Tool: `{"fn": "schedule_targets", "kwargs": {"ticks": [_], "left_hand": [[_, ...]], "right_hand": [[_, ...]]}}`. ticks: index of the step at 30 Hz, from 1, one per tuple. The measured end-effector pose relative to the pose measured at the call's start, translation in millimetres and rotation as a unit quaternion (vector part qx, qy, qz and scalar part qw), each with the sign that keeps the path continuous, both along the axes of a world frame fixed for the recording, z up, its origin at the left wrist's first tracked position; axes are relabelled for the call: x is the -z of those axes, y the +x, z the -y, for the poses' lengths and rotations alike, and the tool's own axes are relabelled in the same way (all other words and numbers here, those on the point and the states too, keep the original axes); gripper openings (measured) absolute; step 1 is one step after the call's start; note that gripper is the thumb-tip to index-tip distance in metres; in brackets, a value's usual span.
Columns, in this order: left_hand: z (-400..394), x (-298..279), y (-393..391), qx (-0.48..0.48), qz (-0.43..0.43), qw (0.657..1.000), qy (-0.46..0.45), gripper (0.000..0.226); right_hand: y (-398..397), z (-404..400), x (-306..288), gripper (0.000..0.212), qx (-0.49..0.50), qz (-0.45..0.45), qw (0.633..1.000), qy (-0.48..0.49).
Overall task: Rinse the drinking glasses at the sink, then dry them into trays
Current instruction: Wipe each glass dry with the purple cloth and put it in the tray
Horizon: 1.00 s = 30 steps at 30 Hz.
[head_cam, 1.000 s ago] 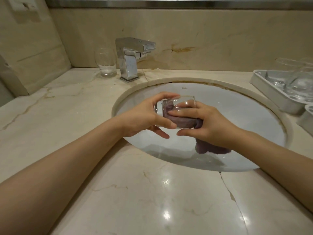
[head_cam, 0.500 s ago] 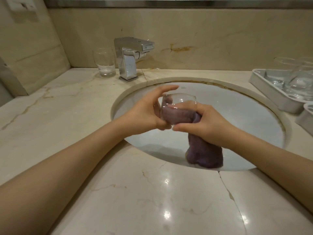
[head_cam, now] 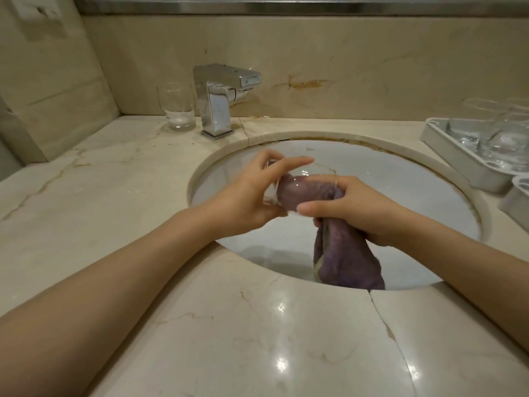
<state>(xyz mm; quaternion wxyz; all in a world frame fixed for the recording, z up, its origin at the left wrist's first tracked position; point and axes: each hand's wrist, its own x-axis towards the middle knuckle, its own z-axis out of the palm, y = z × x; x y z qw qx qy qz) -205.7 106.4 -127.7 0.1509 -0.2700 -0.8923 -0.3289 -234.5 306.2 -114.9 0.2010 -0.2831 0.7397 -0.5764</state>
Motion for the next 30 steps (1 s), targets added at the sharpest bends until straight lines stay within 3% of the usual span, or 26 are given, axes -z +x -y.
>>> {"fn": "schedule_targets", "kwargs": {"ticks": [2, 5, 8, 11, 13, 15, 19, 22, 24, 27, 30], "left_hand": [[4, 0, -1, 0.010, -0.042, 0.999, -0.014, 0.079], [0, -7, 1, -0.002, 0.036, 0.998, 0.053, 0.086], [-1, -13, 5, 0.018, 0.190, 0.966, 0.176, 0.087], [2, -17, 5, 0.051, 0.308, 0.916, 0.253, 0.082], [3, -17, 3, 0.067, 0.348, 0.897, 0.264, 0.078], [2, -16, 3, 0.064, 0.338, 0.905, 0.250, 0.077], [-3, -10, 4, 0.040, 0.266, 0.943, 0.198, 0.077], [-2, -3, 0, 0.003, 0.111, 0.993, 0.038, 0.084], [0, 0, -1, -0.004, 0.017, 0.999, -0.039, 0.087], [2, -5, -1, -0.011, -0.021, 0.999, -0.026, 0.087], [3, -17, 3, -0.002, 0.071, 0.996, 0.051, 0.087]], "right_hand": [[0, -1, -4, 0.044, -0.011, 0.051, 0.999, -0.012], [1, 1, 0, 0.049, 0.010, 0.023, 1.000, -0.010], [4, 4, 8, 0.045, 0.028, -0.186, 0.982, 0.025], [-5, -3, 10, 0.050, 0.015, -0.457, 0.878, 0.139], [-11, -7, 13, 0.049, 0.004, -0.550, 0.814, 0.186], [-10, -6, 12, 0.050, 0.002, -0.518, 0.833, 0.192], [-4, -3, 5, 0.050, -0.006, -0.322, 0.934, 0.156], [-4, -3, -2, 0.037, -0.027, -0.085, 0.993, 0.077], [-4, -3, -6, 0.030, -0.038, 0.048, 0.997, 0.040], [-2, -3, -10, 0.031, -0.028, 0.044, 0.998, 0.019], [5, 1, -4, 0.040, 0.000, -0.096, 0.995, 0.006]]}}
